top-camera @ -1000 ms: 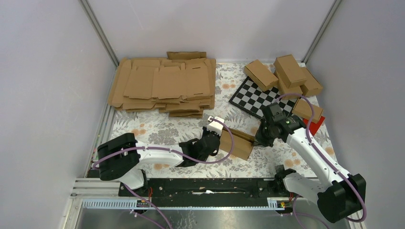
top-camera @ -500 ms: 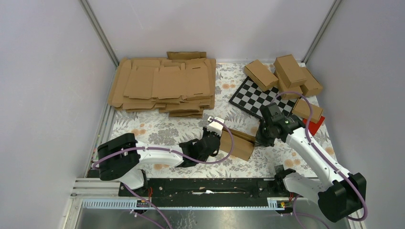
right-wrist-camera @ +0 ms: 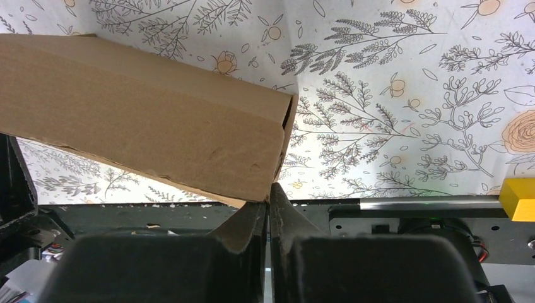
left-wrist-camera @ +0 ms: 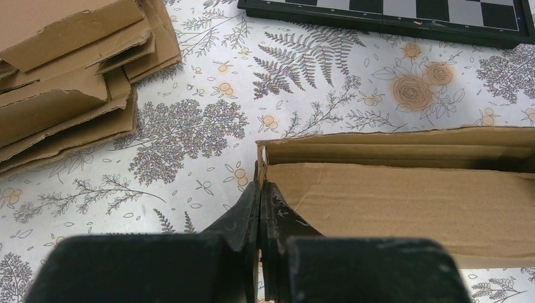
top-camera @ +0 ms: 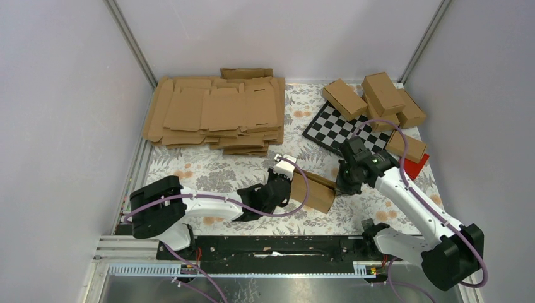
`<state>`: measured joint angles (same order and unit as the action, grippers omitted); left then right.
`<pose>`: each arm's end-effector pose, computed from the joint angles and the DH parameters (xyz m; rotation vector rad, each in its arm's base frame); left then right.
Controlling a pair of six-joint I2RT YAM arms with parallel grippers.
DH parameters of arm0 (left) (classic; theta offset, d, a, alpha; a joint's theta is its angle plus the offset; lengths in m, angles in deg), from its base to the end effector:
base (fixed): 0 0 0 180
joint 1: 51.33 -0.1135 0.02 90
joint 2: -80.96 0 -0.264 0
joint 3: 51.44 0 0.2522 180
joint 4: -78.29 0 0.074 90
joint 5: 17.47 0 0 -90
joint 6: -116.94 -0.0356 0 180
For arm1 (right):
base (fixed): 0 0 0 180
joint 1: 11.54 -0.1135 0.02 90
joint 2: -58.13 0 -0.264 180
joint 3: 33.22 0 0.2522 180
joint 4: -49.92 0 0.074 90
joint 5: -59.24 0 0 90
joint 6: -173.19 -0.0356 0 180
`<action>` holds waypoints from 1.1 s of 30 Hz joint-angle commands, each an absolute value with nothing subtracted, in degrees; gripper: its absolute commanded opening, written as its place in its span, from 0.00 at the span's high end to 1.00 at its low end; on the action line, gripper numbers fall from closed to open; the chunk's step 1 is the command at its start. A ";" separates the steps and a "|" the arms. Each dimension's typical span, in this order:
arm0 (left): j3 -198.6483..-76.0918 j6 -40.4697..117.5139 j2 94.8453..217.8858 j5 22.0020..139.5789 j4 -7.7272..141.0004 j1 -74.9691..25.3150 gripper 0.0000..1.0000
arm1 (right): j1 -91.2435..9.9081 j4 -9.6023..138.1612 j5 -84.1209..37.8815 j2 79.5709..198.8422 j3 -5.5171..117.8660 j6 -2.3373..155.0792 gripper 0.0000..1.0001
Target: Fold the paper box
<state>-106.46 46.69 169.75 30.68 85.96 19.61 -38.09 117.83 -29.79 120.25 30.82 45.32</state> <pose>0.1251 -0.2894 0.1930 0.4048 1.8749 -0.3263 0.1726 0.0869 0.2552 0.2689 2.7636 0.3346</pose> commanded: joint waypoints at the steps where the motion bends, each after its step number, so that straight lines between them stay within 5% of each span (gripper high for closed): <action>1: -107.27 47.90 170.70 31.66 85.80 20.04 1.00 | -41.12 118.02 -32.30 120.46 30.90 42.40 1.00; 26: -103.84 50.90 168.64 31.75 86.86 20.30 1.00 | -52.93 117.58 -44.55 118.92 24.26 31.10 1.00; 33: -103.10 51.00 167.58 31.25 86.86 20.35 1.00 | -53.04 117.04 -44.50 115.06 26.87 37.86 0.62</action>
